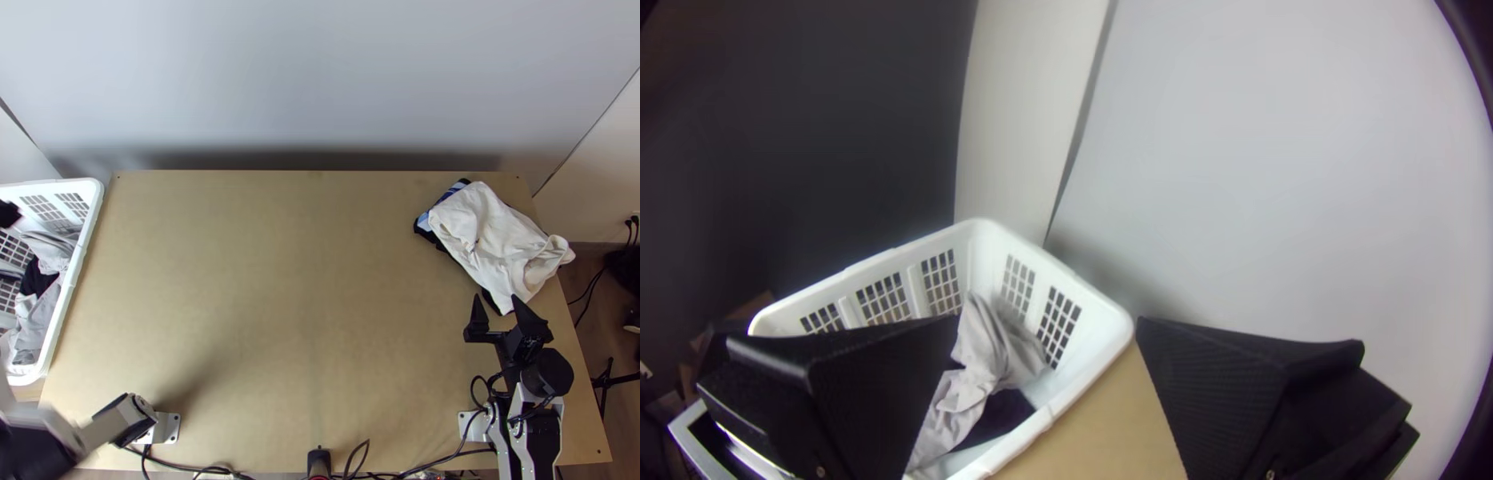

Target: Fold the t-shirt

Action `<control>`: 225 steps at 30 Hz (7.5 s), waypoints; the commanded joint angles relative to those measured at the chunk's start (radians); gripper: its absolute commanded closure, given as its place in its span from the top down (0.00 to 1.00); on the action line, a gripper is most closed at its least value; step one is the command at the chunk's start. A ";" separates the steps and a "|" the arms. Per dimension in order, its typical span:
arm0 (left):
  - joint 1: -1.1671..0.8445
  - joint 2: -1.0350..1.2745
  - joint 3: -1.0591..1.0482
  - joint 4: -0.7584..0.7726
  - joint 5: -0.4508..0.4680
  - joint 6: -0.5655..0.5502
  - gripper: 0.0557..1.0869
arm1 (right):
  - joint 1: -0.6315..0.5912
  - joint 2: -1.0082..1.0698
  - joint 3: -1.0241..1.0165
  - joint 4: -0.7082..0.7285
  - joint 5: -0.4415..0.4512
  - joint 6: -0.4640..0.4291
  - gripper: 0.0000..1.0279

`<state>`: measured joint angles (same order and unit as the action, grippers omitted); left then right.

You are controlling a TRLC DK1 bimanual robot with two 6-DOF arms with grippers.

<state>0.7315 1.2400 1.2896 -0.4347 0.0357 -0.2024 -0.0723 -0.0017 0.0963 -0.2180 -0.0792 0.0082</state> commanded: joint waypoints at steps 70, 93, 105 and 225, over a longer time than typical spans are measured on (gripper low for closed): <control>-0.119 0.096 0.548 -0.236 0.859 -0.094 0.04 | -0.001 -0.001 0.000 -0.006 0.062 0.001 0.95; -0.445 -0.350 0.014 -0.105 0.661 -0.046 0.03 | -0.030 -0.001 0.000 -0.007 0.062 0.003 0.95; 0.114 -0.435 -0.016 -0.122 0.665 0.370 0.03 | -0.030 -0.001 0.000 -0.009 0.062 0.003 0.95; -0.911 0.317 -0.188 -0.015 0.222 0.161 0.95 | 0.684 1.688 1.057 -0.409 0.165 0.334 0.94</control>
<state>-0.1909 1.5528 1.0996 -0.4549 0.1993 -0.0574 0.5941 1.6707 1.1587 -0.6182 0.0860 0.3302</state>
